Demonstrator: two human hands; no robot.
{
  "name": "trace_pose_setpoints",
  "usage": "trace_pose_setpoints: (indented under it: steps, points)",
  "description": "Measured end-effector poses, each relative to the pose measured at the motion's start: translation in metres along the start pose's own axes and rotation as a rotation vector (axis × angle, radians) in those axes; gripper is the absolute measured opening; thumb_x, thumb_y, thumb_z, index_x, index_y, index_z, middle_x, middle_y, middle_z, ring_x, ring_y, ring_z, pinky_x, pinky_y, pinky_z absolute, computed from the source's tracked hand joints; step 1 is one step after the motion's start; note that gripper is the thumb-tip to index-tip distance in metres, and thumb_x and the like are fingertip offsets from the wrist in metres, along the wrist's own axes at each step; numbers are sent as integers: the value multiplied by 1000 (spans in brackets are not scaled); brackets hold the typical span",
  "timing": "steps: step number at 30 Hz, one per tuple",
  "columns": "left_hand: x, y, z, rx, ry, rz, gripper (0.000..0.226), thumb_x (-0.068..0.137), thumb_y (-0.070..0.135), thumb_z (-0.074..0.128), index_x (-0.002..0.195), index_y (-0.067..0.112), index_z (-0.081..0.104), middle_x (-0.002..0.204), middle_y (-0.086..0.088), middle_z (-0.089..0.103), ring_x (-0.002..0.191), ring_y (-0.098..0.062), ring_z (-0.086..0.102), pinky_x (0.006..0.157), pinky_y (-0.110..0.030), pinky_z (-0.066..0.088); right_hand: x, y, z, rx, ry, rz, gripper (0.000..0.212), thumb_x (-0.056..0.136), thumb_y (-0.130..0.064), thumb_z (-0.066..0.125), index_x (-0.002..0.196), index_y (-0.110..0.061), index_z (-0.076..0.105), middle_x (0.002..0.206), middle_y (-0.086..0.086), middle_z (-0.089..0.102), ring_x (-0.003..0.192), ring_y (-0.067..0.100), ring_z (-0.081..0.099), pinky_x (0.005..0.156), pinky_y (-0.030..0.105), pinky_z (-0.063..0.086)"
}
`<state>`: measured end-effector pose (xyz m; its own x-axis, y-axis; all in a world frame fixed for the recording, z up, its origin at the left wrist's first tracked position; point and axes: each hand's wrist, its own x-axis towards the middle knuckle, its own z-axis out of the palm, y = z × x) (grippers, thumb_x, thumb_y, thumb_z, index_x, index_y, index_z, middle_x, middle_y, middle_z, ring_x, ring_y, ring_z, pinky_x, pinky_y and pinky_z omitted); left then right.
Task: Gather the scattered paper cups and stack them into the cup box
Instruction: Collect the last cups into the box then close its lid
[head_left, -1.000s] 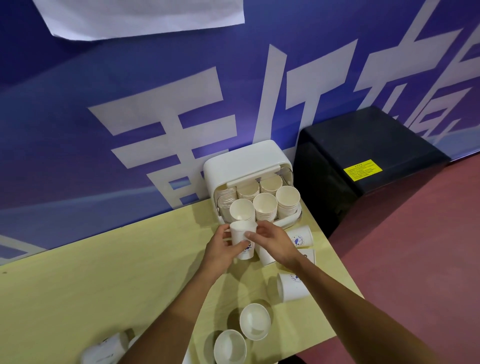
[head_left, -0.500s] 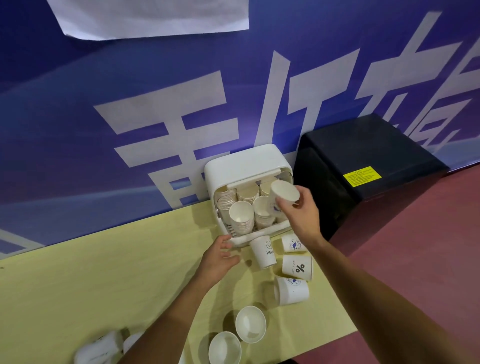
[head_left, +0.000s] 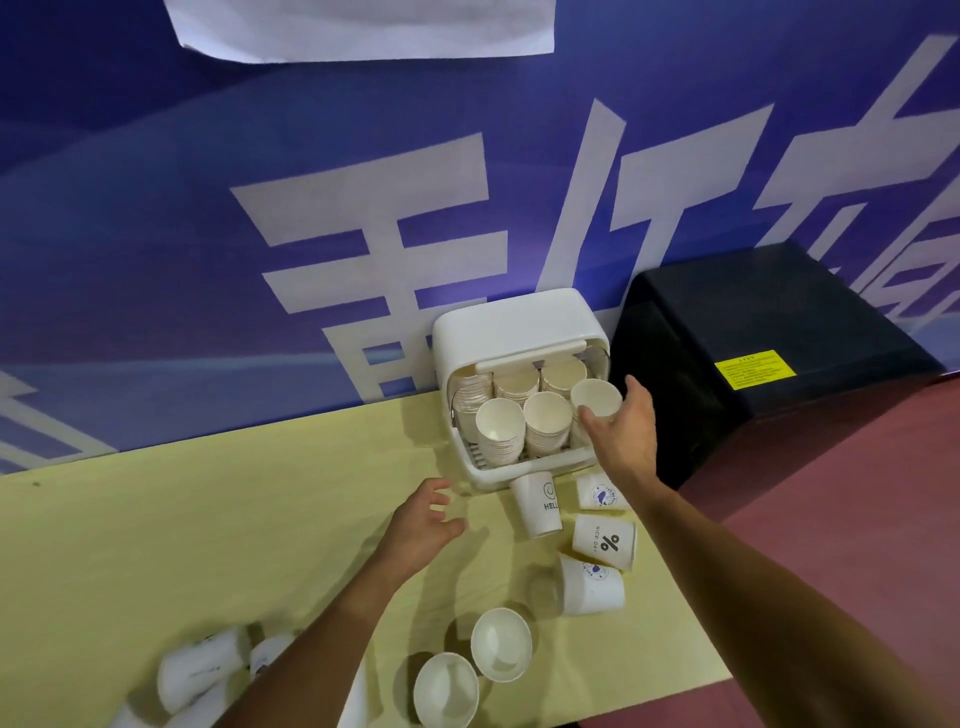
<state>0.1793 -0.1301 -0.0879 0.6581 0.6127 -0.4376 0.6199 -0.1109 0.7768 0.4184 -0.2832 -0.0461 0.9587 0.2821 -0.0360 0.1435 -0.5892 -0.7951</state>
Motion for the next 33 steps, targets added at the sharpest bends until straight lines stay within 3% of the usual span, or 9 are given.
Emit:
trace_pose_setpoints:
  steps: [4, 8, 11, 17, 25, 29, 33]
  points:
    - [-7, -8, -8, -6, 20, -7, 54, 80, 21, 76, 129, 24, 50, 118, 0, 57, 101, -17, 59, 79, -23, 48, -33, -13, 16, -26, 6, -223, 54, 92, -26, 67, 141, -13, 48, 140, 7, 52, 130, 24, 47, 109, 41, 42]
    - [-21, -19, -31, -4, 51, -9, 56, 81, 22, 75, 130, 22, 50, 118, 1, 56, 101, -16, 58, 77, -20, 45, -73, -42, 58, -28, -187, -409, 48, 92, -23, 66, 136, -11, 53, 134, 7, 58, 124, 24, 52, 106, 42, 44]
    - [-34, -35, -57, -32, 113, -18, 53, 82, 14, 73, 130, 19, 51, 117, -2, 56, 91, -12, 57, 68, -8, 44, -105, -63, 96, -75, -403, -504, 49, 90, -25, 68, 135, -12, 54, 133, 5, 57, 121, 23, 54, 102, 38, 45]
    - [-71, -90, -120, -138, 270, -97, 53, 81, 26, 77, 128, 19, 52, 113, 1, 56, 97, -17, 58, 82, -24, 47, -173, -92, 170, -208, -685, -553, 57, 88, -38, 68, 138, -15, 53, 136, 6, 54, 118, 22, 58, 98, 34, 48]
    - [-126, -168, -188, -257, 427, -230, 49, 80, 15, 78, 124, 14, 55, 111, -3, 55, 99, -21, 54, 84, -28, 47, -242, -115, 227, -344, -921, -594, 58, 90, -38, 67, 139, -13, 51, 138, 9, 53, 123, 25, 55, 102, 34, 45]
    - [-153, -207, -213, -75, 474, -283, 51, 81, 16, 73, 128, 17, 54, 122, -5, 59, 107, -19, 56, 87, -26, 45, -275, -123, 252, -449, -1028, -647, 58, 90, -38, 67, 140, -12, 51, 138, 9, 55, 122, 25, 55, 99, 31, 45]
    - [-179, -241, -232, 115, 457, -343, 58, 82, 16, 66, 136, 19, 47, 134, -4, 51, 120, -20, 52, 99, -33, 43, -304, -129, 276, -527, -1111, -683, 61, 89, -38, 65, 142, -12, 49, 142, 9, 54, 126, 25, 54, 101, 29, 42]
